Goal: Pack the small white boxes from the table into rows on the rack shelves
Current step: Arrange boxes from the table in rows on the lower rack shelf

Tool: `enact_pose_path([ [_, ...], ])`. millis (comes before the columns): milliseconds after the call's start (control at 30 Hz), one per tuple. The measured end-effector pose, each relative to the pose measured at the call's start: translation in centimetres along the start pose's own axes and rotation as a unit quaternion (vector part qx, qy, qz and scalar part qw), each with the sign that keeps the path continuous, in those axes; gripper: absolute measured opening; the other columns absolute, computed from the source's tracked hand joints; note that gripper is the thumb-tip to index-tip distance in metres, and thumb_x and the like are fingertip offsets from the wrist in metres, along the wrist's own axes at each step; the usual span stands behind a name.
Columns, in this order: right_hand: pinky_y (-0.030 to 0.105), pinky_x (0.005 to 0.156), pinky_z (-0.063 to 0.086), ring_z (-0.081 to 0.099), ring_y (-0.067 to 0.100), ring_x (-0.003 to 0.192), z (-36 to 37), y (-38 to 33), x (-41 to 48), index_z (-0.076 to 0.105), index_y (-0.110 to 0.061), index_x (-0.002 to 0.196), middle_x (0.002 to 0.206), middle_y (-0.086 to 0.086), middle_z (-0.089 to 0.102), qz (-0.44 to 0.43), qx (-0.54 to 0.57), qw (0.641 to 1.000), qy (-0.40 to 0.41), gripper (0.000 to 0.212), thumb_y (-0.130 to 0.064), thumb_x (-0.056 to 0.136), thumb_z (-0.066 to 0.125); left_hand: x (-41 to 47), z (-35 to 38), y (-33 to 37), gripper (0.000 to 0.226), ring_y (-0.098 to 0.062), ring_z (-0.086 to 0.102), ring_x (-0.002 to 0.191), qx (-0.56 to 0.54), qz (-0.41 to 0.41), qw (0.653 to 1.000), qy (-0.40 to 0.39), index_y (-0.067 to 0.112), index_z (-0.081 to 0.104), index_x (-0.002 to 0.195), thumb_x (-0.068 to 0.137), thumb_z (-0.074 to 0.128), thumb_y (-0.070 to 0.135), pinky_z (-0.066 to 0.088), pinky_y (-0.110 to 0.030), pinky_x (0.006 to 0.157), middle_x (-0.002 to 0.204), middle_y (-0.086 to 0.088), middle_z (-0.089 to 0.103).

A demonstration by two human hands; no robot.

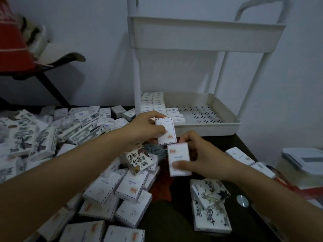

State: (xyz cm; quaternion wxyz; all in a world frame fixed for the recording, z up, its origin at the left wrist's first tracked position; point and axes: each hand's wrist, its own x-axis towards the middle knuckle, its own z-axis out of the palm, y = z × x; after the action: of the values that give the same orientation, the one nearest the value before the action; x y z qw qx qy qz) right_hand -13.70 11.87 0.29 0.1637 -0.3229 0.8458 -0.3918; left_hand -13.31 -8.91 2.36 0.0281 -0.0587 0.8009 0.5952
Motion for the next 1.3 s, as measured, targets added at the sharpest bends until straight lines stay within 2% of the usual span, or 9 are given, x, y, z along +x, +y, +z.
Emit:
enact_pose_path([
  [167,0.027,0.079,0.055,0.065,-0.002,0.090,-2.6,2.2,1.4,0.049,-0.042,0.111,0.104,-0.014,0.067,0.014,0.029,0.997,0.074,0.025,-0.039,0.090,0.063,2.0,0.3,0.8,0.038,-0.024,0.073,0.084,-0.139,-0.038,0.989,0.035,0.023,0.060,0.109,0.084,0.065,-0.005,0.060,-0.032,0.064,0.105,-0.013,0.068],
  [433,0.020,0.061,0.056,0.069,0.003,0.081,-5.3,4.4,4.9,0.054,-0.043,0.098,0.099,-0.009,0.070,0.002,0.144,0.975,0.167,0.024,-0.023,0.091,0.064,6.3,2.3,2.6,0.034,-0.025,0.073,0.086,-0.317,-0.050,0.947,-0.023,-0.003,0.057,0.118,0.084,0.062,-0.007,0.059,-0.031,0.064,0.105,-0.019,0.071],
  [500,0.016,0.057,0.052,0.070,0.002,0.078,-6.1,4.9,6.1,0.056,-0.047,0.093,0.092,-0.012,0.073,-0.002,0.157,0.970,0.185,0.025,-0.024,0.090,0.066,7.6,2.7,3.1,0.032,-0.022,0.073,0.087,-0.271,-0.033,0.962,-0.010,0.000,0.059,0.114,0.083,0.066,-0.003,0.060,-0.031,0.066,0.106,-0.018,0.070],
  [600,0.017,0.055,0.048,0.069,0.005,0.073,-7.3,5.7,8.4,0.057,-0.043,0.092,0.086,-0.012,0.073,0.000,0.158,0.965,0.209,0.020,-0.025,0.089,0.066,9.8,2.3,3.7,0.037,-0.011,0.071,0.076,-0.033,0.039,0.998,0.024,0.022,0.058,0.110,0.080,0.073,0.008,0.059,-0.025,0.063,0.099,-0.004,0.072],
  [700,0.019,0.053,0.048,0.068,0.006,0.069,-8.6,6.3,10.8,0.058,-0.041,0.089,0.082,-0.009,0.073,0.007,0.161,0.960,0.228,0.015,-0.027,0.089,0.065,12.0,1.7,4.7,0.033,-0.013,0.069,0.084,0.145,0.111,0.983,0.019,0.034,0.058,0.105,0.078,0.074,0.021,0.057,-0.027,0.074,0.096,0.004,0.071],
  [833,0.015,0.045,0.045,0.066,0.002,0.062,-10.2,7.1,13.4,0.057,-0.034,0.097,0.082,-0.006,0.073,0.010,0.173,0.950,0.261,0.013,-0.025,0.090,0.064,16.6,0.5,5.7,0.032,-0.007,0.060,0.082,0.189,0.112,0.972,0.082,0.024,0.054,0.106,0.080,0.073,0.025,0.049,-0.021,0.063,0.094,0.008,0.060],
  [933,0.012,0.046,0.046,0.066,0.008,0.078,-10.7,7.8,14.8,0.053,-0.027,0.108,0.100,-0.006,0.064,0.024,0.175,0.947,0.268,0.020,-0.021,0.092,0.063,19.4,-0.1,5.0,0.036,-0.012,0.056,0.085,0.260,0.081,0.956,0.110,0.020,0.052,0.109,0.081,0.072,0.028,0.042,-0.022,0.062,0.100,0.004,0.058],
  [1100,0.011,0.044,0.045,0.067,0.018,0.085,-10.6,9.2,16.7,0.050,-0.012,0.118,0.110,0.001,0.060,0.032,0.138,0.946,0.293,0.031,-0.016,0.090,0.065,20.6,-0.3,2.8,0.053,-0.017,0.057,0.092,0.339,0.105,0.934,0.032,0.030,0.044,0.127,0.082,0.072,0.024,0.046,-0.028,0.076,0.111,0.001,0.055],
  [1300,0.014,0.046,0.049,0.067,0.009,0.084,-10.8,10.3,18.6,0.054,-0.027,0.117,0.107,-0.009,0.060,0.013,0.076,0.948,0.310,0.030,-0.024,0.090,0.065,21.0,-0.1,1.9,0.043,-0.019,0.055,0.103,0.480,0.105,0.871,-0.008,0.028,0.050,0.127,0.086,0.063,0.029,0.045,-0.030,0.086,0.118,0.001,0.060],
])
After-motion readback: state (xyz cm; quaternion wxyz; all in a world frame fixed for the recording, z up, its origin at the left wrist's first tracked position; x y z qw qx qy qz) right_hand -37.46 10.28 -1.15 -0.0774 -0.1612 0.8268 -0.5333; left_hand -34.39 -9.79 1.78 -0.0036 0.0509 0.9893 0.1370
